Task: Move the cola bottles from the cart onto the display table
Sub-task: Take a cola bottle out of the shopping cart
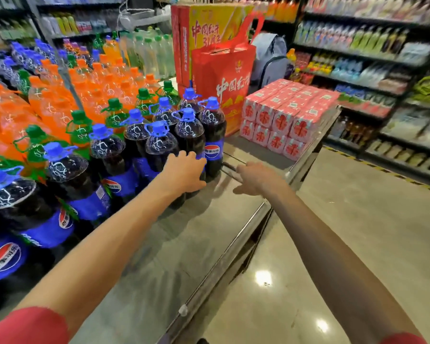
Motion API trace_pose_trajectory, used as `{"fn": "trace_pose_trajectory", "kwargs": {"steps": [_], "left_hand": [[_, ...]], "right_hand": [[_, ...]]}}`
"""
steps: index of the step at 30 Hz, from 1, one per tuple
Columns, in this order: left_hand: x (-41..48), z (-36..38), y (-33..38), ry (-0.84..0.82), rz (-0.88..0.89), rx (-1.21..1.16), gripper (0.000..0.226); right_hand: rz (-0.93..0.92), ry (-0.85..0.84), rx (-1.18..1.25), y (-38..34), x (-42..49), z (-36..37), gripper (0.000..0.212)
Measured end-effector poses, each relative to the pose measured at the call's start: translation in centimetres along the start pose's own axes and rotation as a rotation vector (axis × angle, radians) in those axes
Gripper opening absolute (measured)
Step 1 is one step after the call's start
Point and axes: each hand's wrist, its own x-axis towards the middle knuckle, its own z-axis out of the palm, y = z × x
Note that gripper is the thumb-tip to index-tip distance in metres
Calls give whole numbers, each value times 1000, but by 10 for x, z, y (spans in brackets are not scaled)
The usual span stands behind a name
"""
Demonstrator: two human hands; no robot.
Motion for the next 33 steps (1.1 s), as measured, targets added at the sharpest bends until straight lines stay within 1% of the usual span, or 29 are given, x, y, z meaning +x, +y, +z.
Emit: {"fn": "trace_pose_trajectory", "kwargs": {"steps": [2, 4, 6, 9, 13, 18, 21, 24, 28, 33], "left_hand": [[0, -7, 23, 5, 48, 19, 60], [-2, -14, 50, 33, 95, 16, 56], [-6, -21, 77, 58, 149, 3, 52], [-15, -32, 122, 61, 272, -2, 55], [-35, -40, 191, 86, 435, 1, 53], [-80, -51, 278, 31, 660, 15, 54], [-112, -55, 331, 64, 776, 14, 57], [-143, -50, 387, 98, 842, 70, 58], [-181, -44, 453, 105, 986, 139, 60], [-229, -41, 522, 122, 1176, 164, 60]], "right_hand": [[44, 3, 5, 16, -22, 2, 60], [90, -5, 15, 33, -46, 7, 61], [149, -9, 32, 50, -73, 14, 58], [251, -6, 60, 76, -124, 23, 57], [409, -12, 106, 112, -205, 37, 65], [626, -24, 188, 148, -313, 68, 66], [757, -42, 236, 161, -378, 92, 68], [883, -49, 295, 173, -439, 117, 71], [1032, -67, 384, 181, -514, 145, 72], [1216, -70, 425, 181, -600, 175, 63]]}}
